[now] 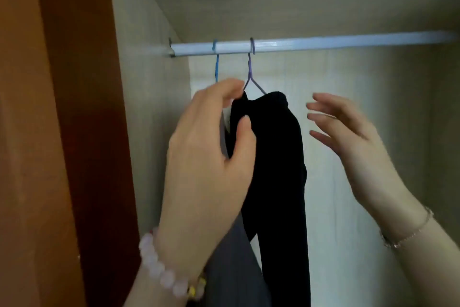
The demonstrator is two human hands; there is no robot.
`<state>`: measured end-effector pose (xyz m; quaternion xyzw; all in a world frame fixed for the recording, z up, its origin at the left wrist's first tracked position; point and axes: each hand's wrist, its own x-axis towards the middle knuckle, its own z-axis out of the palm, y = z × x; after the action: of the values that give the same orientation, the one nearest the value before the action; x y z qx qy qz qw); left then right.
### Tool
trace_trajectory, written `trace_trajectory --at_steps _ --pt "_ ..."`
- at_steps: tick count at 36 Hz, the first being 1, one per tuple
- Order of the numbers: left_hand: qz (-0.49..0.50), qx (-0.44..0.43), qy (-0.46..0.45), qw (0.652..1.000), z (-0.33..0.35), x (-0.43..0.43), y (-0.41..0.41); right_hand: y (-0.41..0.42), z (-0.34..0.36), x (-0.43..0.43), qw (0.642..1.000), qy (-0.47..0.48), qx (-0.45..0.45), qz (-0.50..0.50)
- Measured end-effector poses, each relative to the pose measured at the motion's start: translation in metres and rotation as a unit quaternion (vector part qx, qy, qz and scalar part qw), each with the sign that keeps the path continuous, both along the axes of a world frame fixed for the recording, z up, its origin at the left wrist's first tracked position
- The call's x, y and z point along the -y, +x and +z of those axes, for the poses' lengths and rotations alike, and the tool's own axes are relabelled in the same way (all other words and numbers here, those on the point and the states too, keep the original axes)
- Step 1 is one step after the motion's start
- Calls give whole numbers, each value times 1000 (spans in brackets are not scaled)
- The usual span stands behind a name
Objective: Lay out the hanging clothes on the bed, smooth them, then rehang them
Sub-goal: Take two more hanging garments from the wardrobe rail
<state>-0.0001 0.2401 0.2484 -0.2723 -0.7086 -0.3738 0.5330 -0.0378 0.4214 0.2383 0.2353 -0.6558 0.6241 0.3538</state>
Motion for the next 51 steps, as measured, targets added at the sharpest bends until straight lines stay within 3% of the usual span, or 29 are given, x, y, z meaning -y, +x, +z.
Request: trace_trajectory --at_steps 3,9,12,15,20,25,37,42,48,51 --pt "52 54 9 997 32 -4 -16 -16 42 13 998 47 36 10" --pt "114 292 -13 949 73 6 -71 -59 81 34 977 159 137 -29" --pt "50 394 26 917 72 12 -91 -76 86 38 970 173 154 -76" --pt "-75 458 122 877 63 16 -104 -90 84 38 958 181 214 -55" --pt "-162 455 211 850 56 20 -123 -103 76 33 962 85 256 52" --pt "-204 429 255 842 60 17 -145 -108 77 29 961 6 267 76" --pt "-212 413 190 865 116 17 -182 -136 138 25 961 121 248 -28" --pt "-231 374 189 878 131 8 -172 -140 144 18 949 122 291 20" --pt "-224 399 195 867 120 9 -187 -143 119 8 937 115 326 55" --pt "-223 455 203 838 85 11 -194 -145 94 2 933 117 337 47"
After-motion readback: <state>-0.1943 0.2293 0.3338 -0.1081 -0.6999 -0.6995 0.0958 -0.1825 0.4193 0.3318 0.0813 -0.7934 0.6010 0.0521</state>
